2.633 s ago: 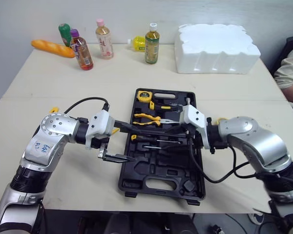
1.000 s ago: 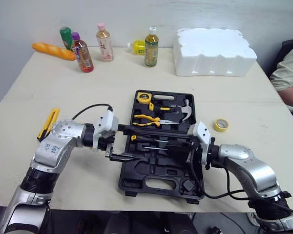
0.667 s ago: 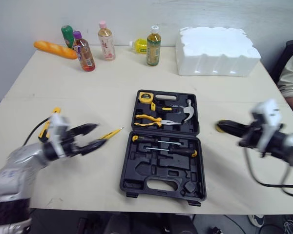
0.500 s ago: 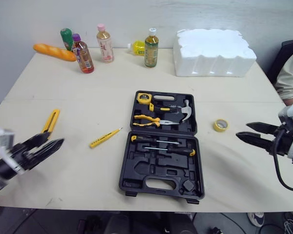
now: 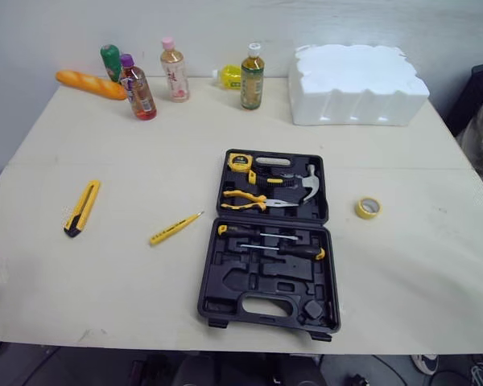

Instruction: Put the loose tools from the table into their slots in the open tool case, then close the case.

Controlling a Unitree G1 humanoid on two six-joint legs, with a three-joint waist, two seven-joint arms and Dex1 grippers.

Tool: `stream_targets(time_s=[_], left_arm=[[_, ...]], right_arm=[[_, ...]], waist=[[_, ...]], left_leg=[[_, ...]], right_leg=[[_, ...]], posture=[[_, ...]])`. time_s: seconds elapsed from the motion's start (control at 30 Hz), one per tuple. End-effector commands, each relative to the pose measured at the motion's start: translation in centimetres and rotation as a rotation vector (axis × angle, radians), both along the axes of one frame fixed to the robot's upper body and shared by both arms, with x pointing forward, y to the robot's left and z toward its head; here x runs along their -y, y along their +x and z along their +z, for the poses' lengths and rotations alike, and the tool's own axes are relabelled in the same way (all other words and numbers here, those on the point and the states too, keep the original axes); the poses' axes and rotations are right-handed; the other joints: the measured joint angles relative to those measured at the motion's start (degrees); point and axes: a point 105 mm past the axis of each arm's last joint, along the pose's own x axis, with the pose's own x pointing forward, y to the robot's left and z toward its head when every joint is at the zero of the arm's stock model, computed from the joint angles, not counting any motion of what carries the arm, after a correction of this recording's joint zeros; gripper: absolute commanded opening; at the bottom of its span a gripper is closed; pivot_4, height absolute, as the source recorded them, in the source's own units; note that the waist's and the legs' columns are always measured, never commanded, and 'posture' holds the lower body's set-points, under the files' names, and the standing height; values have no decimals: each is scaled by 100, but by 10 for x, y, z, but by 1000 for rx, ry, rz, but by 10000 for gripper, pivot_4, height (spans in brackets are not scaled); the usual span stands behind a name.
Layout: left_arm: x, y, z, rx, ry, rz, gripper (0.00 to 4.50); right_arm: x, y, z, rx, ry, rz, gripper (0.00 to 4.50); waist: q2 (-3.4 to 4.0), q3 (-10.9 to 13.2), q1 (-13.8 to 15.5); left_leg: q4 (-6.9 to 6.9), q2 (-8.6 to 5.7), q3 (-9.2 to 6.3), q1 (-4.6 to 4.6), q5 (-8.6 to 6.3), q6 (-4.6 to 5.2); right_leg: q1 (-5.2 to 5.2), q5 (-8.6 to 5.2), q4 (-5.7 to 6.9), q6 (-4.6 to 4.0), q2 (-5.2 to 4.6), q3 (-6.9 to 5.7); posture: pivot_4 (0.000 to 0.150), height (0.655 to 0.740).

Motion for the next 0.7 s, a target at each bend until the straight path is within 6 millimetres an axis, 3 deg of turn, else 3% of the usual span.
stream_targets(time_s=[0.03, 0.37, 0.7], left_arm=[[3, 8, 7, 16, 29, -32, 45000], [17, 26, 8, 15, 41, -118, 45000], [50, 46, 25, 43, 59, -281, 45000]], right_arm=[[-4, 3, 14, 48, -35, 33, 44019], [-11, 12, 17, 65, -45, 51, 44019], [-35, 25, 31, 128, 6, 119, 44019]], waist=[[0, 0, -21], [-3, 0, -11], [-3, 1, -5]], left_leg=[[1, 1, 6, -2, 1, -1], [15, 2, 29, 1, 0, 0], [20, 1, 40, -16, 12, -19]], right_leg=[[-8, 0, 6, 0, 1, 0], [-22, 4, 40, 7, 0, 5], [-49, 4, 62, 7, 0, 4]], posture=[[1500, 7400], [1500, 7400], [1500, 7400]])
